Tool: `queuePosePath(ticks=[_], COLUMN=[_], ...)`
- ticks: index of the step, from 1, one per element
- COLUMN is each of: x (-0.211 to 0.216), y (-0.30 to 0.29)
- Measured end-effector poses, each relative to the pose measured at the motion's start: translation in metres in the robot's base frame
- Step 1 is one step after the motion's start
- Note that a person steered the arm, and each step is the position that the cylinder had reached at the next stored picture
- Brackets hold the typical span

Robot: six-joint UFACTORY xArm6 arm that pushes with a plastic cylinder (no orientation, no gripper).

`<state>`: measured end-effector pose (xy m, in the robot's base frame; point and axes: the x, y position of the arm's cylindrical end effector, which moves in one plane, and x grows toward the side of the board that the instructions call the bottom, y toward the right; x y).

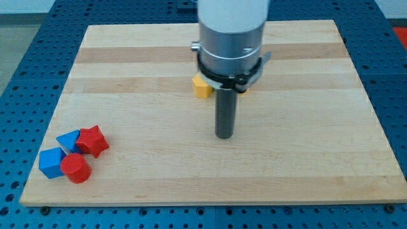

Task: Separate the green circle from the yellow heart

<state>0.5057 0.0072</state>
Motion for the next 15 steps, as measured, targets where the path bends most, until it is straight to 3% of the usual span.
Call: queuePosePath(ticks=[2, 3, 5, 6, 7, 11, 14, 15], x=[0.006, 0.007, -0.002, -0.026, -0.026, -0.121, -0.14, -0.167], y=[-0.054, -0.055, 0.115, 0.111, 0.064, -0.006, -0.117, -0.149])
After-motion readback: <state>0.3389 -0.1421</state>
